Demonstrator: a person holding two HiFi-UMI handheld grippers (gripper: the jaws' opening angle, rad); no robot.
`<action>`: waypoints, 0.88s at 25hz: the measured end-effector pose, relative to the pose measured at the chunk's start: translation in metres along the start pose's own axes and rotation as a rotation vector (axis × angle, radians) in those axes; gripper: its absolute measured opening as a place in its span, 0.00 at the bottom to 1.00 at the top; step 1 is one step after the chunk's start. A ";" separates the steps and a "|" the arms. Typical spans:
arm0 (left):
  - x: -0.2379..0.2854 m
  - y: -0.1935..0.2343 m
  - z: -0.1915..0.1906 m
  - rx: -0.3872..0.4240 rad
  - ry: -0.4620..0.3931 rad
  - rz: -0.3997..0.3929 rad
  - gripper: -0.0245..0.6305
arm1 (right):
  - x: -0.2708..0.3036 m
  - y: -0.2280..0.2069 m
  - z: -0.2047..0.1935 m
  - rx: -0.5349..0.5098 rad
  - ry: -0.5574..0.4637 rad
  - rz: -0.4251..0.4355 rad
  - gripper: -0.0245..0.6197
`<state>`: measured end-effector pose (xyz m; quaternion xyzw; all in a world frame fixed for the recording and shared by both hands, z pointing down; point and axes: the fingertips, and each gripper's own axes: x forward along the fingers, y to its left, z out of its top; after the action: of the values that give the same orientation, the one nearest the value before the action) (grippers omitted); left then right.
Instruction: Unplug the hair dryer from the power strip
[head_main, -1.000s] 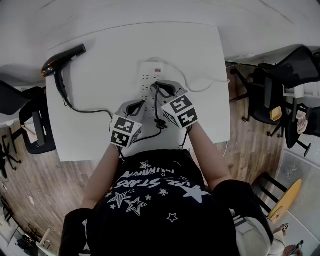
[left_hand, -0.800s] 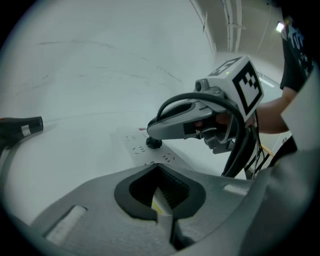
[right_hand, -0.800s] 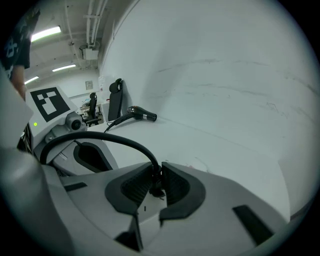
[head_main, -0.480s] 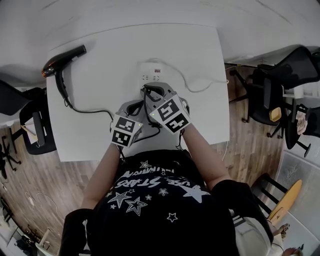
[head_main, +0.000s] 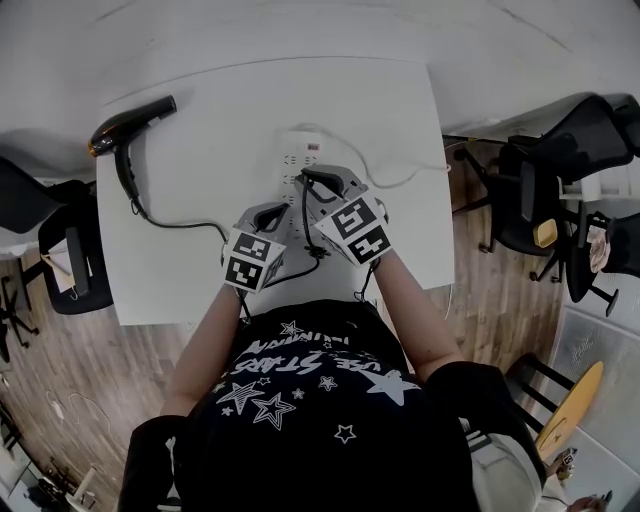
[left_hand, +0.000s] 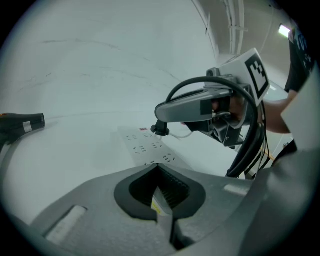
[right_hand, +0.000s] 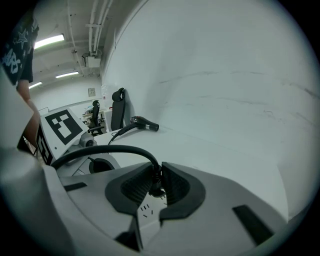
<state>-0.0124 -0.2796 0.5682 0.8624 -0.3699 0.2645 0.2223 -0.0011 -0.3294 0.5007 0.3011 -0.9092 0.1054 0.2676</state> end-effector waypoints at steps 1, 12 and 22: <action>0.000 0.000 0.000 0.003 -0.002 -0.002 0.05 | -0.003 0.000 0.001 0.001 -0.002 -0.005 0.14; -0.017 -0.001 0.019 0.052 -0.069 0.012 0.05 | -0.032 0.015 0.021 -0.038 -0.038 -0.075 0.14; -0.068 0.000 0.023 0.044 -0.138 -0.003 0.05 | -0.054 0.044 0.036 -0.058 -0.071 -0.138 0.14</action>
<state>-0.0454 -0.2573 0.5085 0.8839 -0.3773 0.2118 0.1777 -0.0062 -0.2802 0.4397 0.3588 -0.8978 0.0495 0.2506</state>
